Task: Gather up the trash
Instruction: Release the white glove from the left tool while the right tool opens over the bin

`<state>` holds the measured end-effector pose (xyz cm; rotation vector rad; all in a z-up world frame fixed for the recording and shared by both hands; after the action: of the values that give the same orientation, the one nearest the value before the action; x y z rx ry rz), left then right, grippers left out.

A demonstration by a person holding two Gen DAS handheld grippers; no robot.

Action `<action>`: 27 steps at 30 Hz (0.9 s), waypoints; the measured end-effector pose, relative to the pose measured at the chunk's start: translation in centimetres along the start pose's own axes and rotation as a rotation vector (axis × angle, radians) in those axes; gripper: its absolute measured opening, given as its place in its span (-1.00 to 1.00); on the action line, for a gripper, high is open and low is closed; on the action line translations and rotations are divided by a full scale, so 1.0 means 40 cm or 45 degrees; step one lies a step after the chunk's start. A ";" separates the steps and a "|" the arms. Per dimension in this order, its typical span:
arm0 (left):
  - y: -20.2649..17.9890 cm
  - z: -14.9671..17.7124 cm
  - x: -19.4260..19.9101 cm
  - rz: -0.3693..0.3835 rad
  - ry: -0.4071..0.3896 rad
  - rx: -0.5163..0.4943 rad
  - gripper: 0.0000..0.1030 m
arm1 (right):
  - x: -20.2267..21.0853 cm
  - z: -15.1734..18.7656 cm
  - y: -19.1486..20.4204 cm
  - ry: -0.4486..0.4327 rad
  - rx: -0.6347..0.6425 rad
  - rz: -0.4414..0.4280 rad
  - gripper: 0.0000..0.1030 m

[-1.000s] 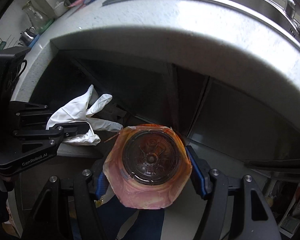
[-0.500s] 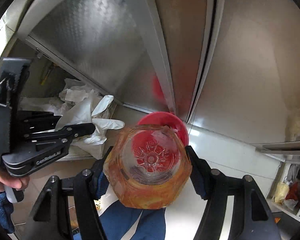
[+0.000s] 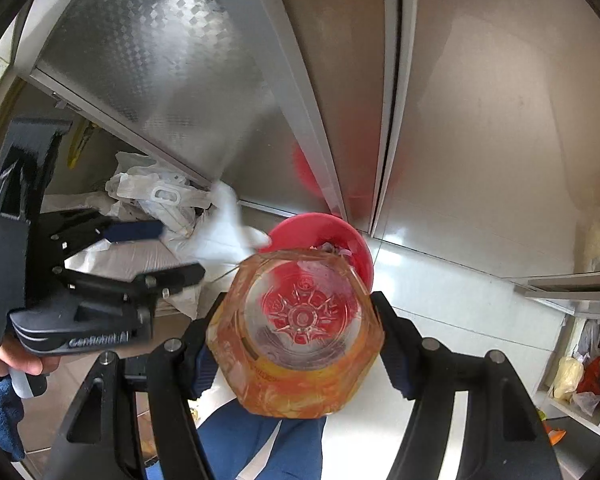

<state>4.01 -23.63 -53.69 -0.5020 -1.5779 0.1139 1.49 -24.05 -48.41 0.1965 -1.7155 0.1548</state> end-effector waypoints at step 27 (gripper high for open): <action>0.093 0.048 0.069 -0.041 -0.042 0.120 0.83 | -0.068 -0.002 0.036 0.042 0.063 0.000 0.27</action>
<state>3.07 -18.80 -52.70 -0.4023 -1.6039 0.1717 1.67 -22.50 -51.09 0.2296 -1.6796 0.1996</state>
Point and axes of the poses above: each gripper's, at about its wrist camera, not at the fingertips, and x roughly against the way its jaws point, y to its left, z to its underside, the point moved 7 cm from there along -x, roughly the way its jaws point, and after that the axes turned 12 degrees about z, right-handed, at the moved point
